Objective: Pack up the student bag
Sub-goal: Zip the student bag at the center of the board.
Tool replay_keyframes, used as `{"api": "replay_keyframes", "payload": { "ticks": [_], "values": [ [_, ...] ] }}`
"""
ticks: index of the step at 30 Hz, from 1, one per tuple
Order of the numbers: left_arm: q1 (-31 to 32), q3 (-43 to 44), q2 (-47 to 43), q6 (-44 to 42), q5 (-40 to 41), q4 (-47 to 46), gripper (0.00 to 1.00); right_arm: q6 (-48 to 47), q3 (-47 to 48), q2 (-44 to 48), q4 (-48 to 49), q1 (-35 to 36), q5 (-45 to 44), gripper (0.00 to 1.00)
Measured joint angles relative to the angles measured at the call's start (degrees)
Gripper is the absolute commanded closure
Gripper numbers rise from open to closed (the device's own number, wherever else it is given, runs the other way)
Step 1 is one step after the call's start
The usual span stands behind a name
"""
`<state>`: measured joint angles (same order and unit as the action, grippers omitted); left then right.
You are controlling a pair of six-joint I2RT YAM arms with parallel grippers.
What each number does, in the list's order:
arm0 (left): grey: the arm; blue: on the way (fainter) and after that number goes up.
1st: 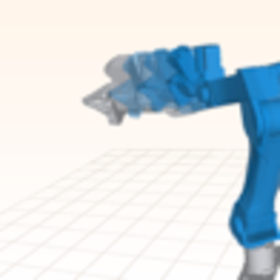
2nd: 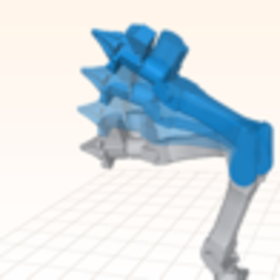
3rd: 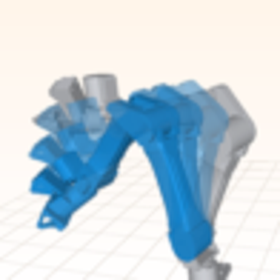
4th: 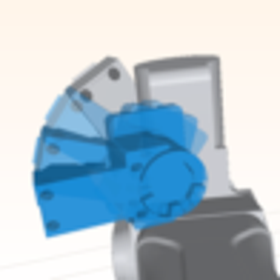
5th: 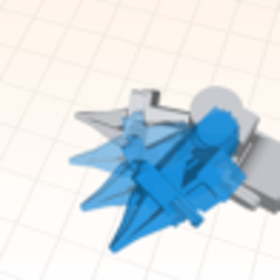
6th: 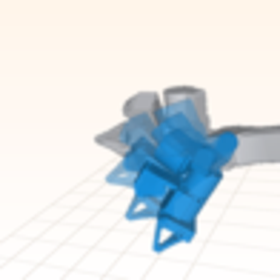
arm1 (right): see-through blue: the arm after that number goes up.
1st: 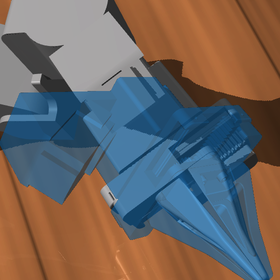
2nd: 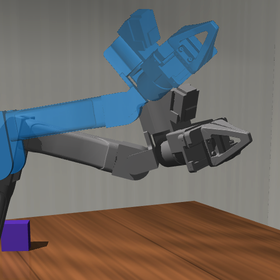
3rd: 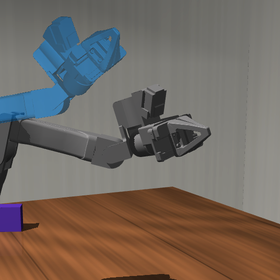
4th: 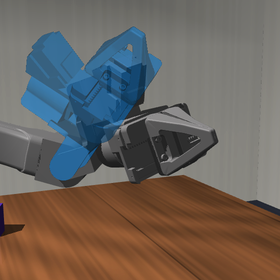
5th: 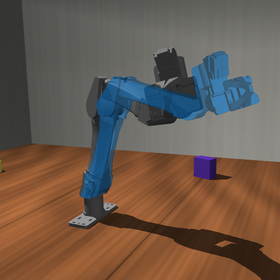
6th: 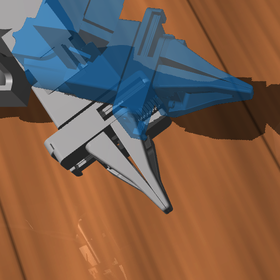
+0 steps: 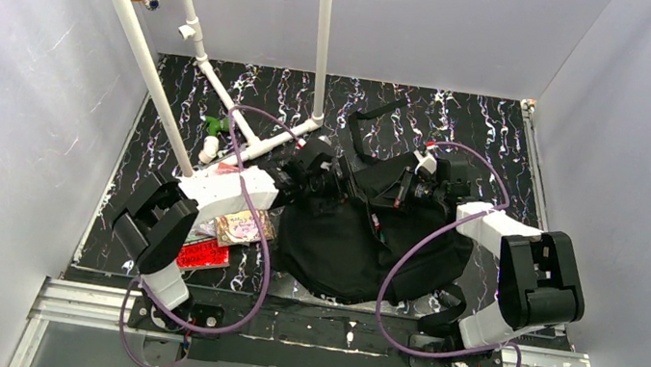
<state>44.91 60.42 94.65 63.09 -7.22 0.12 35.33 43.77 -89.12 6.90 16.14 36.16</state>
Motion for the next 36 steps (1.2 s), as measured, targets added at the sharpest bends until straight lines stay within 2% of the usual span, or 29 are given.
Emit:
{"api": "replay_keyframes", "payload": {
  "ticks": [7,9,12,16,21,30,34,36],
  "values": [
    [-6.56,7.72,6.73,2.56,0.26,1.97,0.34,-1.70,0.66,0.81,-2.23,0.42,-0.04,0.99],
    [-7.08,10.19,9.81,3.48,-0.31,1.57,0.38,-2.23,0.72,1.18,-2.93,0.52,-0.11,0.99],
    [-7.37,13.20,14.71,4.22,-1.55,1.40,0.52,-2.93,0.90,1.70,-4.11,0.76,-0.22,0.99],
    [-7.37,14.32,18.95,4.85,-3.10,1.03,0.81,-4.44,1.49,2.67,-6.91,1.22,-0.85,0.99],
    [-7.34,14.34,19.47,4.52,-3.34,0.70,1.00,-6.36,1.84,4.63,-10.51,1.92,-1.99,0.99],
    [-7.21,14.19,19.47,2.49,-3.02,-0.59,1.00,-11.34,1.95,11.21,-22.82,2.43,-6.56,0.99],
    [-7.32,13.73,19.47,1.29,-3.39,-1.68,0.89,-12.48,1.84,16.50,-28.65,2.64,-9.44,0.99],
    [-7.34,12.96,19.34,0.52,-3.80,-2.60,0.76,-12.72,1.66,17.92,-30.69,2.67,-10.49,0.99]
  ]
}}
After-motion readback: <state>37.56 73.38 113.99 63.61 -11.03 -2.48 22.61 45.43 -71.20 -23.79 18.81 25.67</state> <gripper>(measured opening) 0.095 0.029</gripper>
